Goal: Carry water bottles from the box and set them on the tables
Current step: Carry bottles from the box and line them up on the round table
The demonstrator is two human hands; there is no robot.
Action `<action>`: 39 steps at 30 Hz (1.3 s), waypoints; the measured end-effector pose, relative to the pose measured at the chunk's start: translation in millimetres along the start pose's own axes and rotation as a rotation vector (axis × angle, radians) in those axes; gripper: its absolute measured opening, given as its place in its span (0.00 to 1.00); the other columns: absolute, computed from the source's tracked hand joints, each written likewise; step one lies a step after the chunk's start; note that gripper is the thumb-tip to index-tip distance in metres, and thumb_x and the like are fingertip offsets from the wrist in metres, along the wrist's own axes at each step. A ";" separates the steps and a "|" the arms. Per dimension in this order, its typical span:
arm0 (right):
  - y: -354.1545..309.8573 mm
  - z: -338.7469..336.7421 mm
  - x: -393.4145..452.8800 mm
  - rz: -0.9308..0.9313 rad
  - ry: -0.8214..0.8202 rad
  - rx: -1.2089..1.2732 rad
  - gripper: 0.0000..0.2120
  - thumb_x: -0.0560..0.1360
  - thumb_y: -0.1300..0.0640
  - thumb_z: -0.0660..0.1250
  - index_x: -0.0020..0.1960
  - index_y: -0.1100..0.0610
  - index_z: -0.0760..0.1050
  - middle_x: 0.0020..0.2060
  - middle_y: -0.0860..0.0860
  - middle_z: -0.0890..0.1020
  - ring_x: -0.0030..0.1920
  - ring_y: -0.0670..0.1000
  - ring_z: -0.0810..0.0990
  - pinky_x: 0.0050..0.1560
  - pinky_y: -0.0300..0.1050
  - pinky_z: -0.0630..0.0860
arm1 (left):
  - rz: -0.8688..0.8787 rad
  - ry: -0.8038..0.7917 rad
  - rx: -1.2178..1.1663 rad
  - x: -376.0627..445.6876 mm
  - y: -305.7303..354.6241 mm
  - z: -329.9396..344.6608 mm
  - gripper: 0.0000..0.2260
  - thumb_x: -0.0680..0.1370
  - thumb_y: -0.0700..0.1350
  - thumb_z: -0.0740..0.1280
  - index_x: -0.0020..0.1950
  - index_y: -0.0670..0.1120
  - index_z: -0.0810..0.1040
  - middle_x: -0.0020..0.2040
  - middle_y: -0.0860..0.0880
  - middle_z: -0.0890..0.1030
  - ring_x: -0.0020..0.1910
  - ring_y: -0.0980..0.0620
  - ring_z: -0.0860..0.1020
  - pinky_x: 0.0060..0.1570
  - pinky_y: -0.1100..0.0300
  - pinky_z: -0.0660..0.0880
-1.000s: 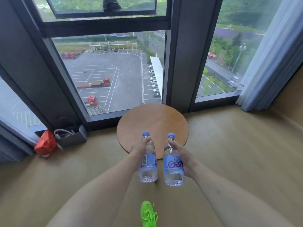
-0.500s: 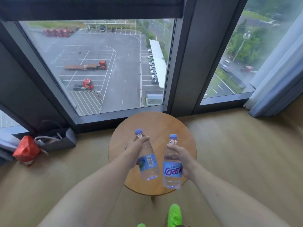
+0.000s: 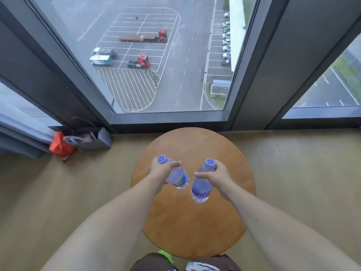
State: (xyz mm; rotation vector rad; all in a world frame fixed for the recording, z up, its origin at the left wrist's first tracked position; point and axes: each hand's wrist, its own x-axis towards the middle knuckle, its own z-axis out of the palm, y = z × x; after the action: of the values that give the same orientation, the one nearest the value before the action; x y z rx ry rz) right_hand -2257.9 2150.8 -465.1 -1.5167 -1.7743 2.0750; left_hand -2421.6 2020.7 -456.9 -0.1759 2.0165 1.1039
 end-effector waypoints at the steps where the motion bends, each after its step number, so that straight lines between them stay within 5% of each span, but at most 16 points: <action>1: -2.7 -0.9 7.4 0.003 -0.004 -0.046 0.21 0.66 0.60 0.83 0.49 0.58 0.72 0.42 0.50 0.80 0.39 0.47 0.78 0.37 0.36 0.72 | -0.002 0.014 0.010 6.1 2.6 2.8 0.19 0.65 0.52 0.82 0.49 0.52 0.78 0.53 0.51 0.83 0.53 0.50 0.81 0.50 0.49 0.82; 11: -22.1 13.2 75.5 -0.035 0.119 -0.382 0.22 0.67 0.50 0.81 0.56 0.55 0.77 0.55 0.56 0.81 0.55 0.57 0.81 0.59 0.57 0.79 | -0.059 0.112 0.054 69.7 8.5 12.8 0.28 0.69 0.58 0.80 0.58 0.43 0.75 0.60 0.46 0.77 0.56 0.43 0.81 0.55 0.47 0.83; 20: -32.6 50.9 116.8 -0.050 0.217 -0.390 0.22 0.68 0.49 0.81 0.57 0.56 0.79 0.51 0.51 0.82 0.54 0.54 0.81 0.60 0.54 0.79 | 0.012 0.098 0.017 120.8 24.1 -6.7 0.19 0.70 0.57 0.78 0.54 0.50 0.77 0.55 0.51 0.79 0.56 0.50 0.80 0.46 0.53 0.85; 26: -38.6 70.1 128.3 -0.071 0.246 -0.338 0.19 0.69 0.51 0.81 0.56 0.56 0.80 0.49 0.50 0.84 0.54 0.53 0.82 0.57 0.51 0.80 | 0.025 0.058 0.189 137.5 39.4 -14.5 0.33 0.70 0.64 0.75 0.66 0.44 0.73 0.60 0.47 0.76 0.49 0.47 0.83 0.51 0.49 0.84; 28: -42.2 74.0 131.0 -0.081 0.264 -0.321 0.20 0.70 0.51 0.80 0.57 0.56 0.80 0.51 0.51 0.84 0.54 0.53 0.82 0.60 0.53 0.79 | 0.073 0.053 0.327 136.8 44.4 -12.4 0.36 0.70 0.67 0.73 0.68 0.43 0.73 0.61 0.45 0.76 0.54 0.44 0.82 0.57 0.47 0.81; 33: -45.4 76.8 135.8 -0.076 0.316 -0.340 0.25 0.71 0.46 0.79 0.62 0.54 0.76 0.56 0.51 0.83 0.58 0.53 0.81 0.61 0.55 0.79 | 0.335 0.007 0.508 132.4 61.1 -2.6 0.18 0.73 0.59 0.74 0.55 0.48 0.77 0.48 0.51 0.79 0.54 0.46 0.79 0.56 0.49 0.78; 39: -52.2 71.4 138.1 -0.120 0.407 -0.436 0.20 0.72 0.41 0.76 0.55 0.54 0.80 0.49 0.51 0.85 0.52 0.54 0.82 0.50 0.50 0.81 | 0.414 -0.012 0.611 129.8 63.1 -3.3 0.26 0.68 0.69 0.75 0.54 0.51 0.80 0.50 0.51 0.82 0.53 0.49 0.80 0.54 0.49 0.79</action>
State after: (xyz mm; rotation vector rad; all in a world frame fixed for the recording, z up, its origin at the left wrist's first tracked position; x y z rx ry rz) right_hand -2405.7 2193.9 -521.2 -1.7127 -2.1560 1.2557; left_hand -2538.8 2088.1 -507.5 0.5811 2.3389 0.6641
